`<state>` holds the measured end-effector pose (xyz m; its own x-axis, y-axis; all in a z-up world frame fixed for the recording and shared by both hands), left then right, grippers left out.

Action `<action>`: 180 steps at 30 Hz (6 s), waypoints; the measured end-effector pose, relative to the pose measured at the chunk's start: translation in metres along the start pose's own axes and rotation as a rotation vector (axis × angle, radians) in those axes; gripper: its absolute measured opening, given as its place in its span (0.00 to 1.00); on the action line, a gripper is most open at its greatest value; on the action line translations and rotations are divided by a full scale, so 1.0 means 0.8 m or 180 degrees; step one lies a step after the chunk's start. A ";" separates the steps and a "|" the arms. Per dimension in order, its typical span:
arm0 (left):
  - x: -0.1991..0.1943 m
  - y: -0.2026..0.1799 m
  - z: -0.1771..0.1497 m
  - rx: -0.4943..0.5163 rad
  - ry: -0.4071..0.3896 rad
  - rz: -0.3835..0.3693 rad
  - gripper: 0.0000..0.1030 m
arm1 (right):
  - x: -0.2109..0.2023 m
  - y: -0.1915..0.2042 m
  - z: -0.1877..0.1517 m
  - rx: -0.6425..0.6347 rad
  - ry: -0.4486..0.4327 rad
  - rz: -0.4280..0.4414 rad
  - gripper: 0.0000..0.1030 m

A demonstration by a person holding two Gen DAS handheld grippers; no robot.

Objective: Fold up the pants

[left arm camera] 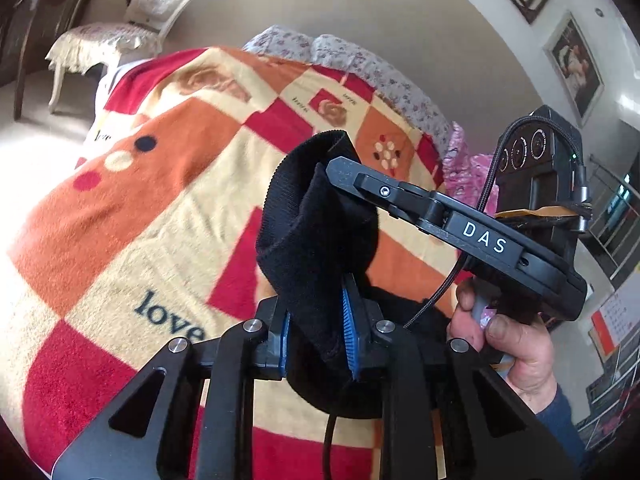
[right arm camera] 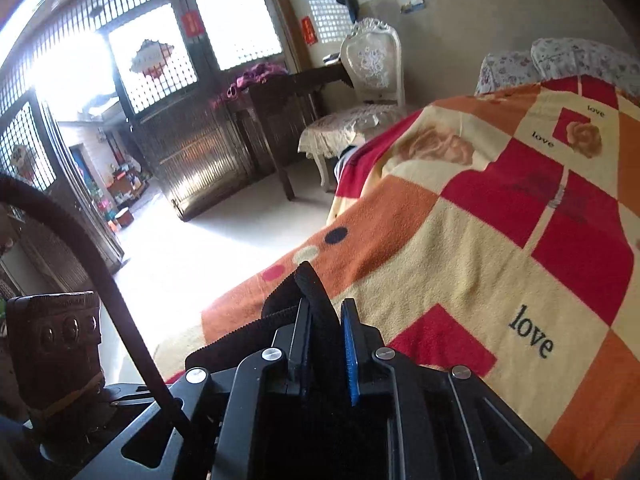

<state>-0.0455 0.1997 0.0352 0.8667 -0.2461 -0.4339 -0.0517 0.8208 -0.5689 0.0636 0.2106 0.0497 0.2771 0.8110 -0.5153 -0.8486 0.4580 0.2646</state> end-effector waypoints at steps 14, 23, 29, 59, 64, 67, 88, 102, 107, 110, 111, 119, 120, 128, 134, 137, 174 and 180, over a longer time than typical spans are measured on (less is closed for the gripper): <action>0.092 -0.245 -0.100 0.1018 0.0650 -0.0749 0.19 | -0.275 -0.161 -0.101 0.1087 -0.0784 -0.0647 0.11; 0.163 -0.249 -0.176 0.1293 0.0939 -0.0420 0.19 | -0.290 -0.251 -0.228 0.1723 -0.0540 -0.1062 0.10; 0.160 -0.252 -0.185 0.1512 0.0844 -0.0193 0.19 | -0.305 -0.262 -0.235 0.1885 -0.0447 -0.1358 0.13; 0.060 -0.226 -0.140 0.1606 0.0759 -0.0450 0.32 | -0.343 -0.180 -0.251 0.1964 -0.0445 -0.1237 0.54; 0.096 -0.210 -0.157 0.1576 0.0957 -0.0297 0.32 | -0.311 -0.196 -0.244 0.2172 -0.0403 -0.1049 0.59; 0.110 -0.205 -0.177 0.1534 0.1116 -0.0317 0.32 | -0.290 -0.205 -0.240 0.2302 -0.0425 -0.0913 0.59; 0.170 -0.266 -0.194 0.1215 0.1321 -0.0698 0.32 | -0.289 -0.241 -0.218 0.1497 -0.0280 -0.1509 0.04; 0.088 -0.199 -0.153 0.1407 0.0992 -0.0463 0.32 | -0.323 -0.150 -0.220 0.1078 -0.0299 -0.1156 0.53; 0.098 -0.168 -0.144 0.1316 0.0979 -0.0210 0.32 | -0.287 -0.152 -0.234 0.0856 -0.0048 -0.1253 0.17; 0.103 -0.156 -0.148 0.1343 0.0970 -0.0126 0.32 | -0.299 -0.141 -0.239 0.0761 0.0026 -0.1369 0.09; 0.106 -0.153 -0.150 0.1345 0.0971 -0.0117 0.32 | -0.305 -0.141 -0.244 0.0761 0.0045 -0.1424 0.08; 0.116 -0.157 -0.156 0.1504 0.0891 -0.0001 0.43 | -0.329 -0.159 -0.269 0.1016 0.0013 -0.1674 0.06; 0.117 -0.157 -0.155 0.1513 0.0887 0.0003 0.43 | -0.335 -0.156 -0.262 0.1026 -0.0072 -0.1655 0.07; 0.119 -0.155 -0.154 0.1440 0.0912 -0.0035 0.43 | -0.291 -0.157 -0.228 0.0925 -0.0047 -0.1157 0.48; 0.121 -0.153 -0.154 0.1407 0.0917 -0.0036 0.44 | -0.299 -0.137 -0.227 0.0636 -0.0036 -0.1266 0.05; 0.125 -0.155 -0.156 0.1436 0.0914 -0.0019 0.47 | -0.312 -0.134 -0.251 0.0596 0.0152 -0.1426 0.04; 0.129 -0.171 -0.167 0.1735 0.0772 0.0320 0.58 | -0.338 -0.135 -0.284 0.0793 0.0239 -0.1776 0.07; 0.113 -0.170 -0.148 0.1751 0.0621 0.0377 0.58 | -0.350 -0.116 -0.250 0.0779 -0.0082 -0.1831 0.44</action>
<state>-0.0191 0.0047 -0.0089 0.7608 -0.1840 -0.6223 0.1673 0.9822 -0.0858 -0.0255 -0.1320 0.0065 0.6722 0.4169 -0.6118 -0.4335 0.8916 0.1313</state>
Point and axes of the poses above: each gripper's, at about its wrist camera, not at the fingertips, and x roughly the way its jaws point, y to its left, z to its top, the point moved 9 cm from there along x, roughly the way its jaws point, and after that the axes turned 3 degrees about -y, right-handed, at the moved point
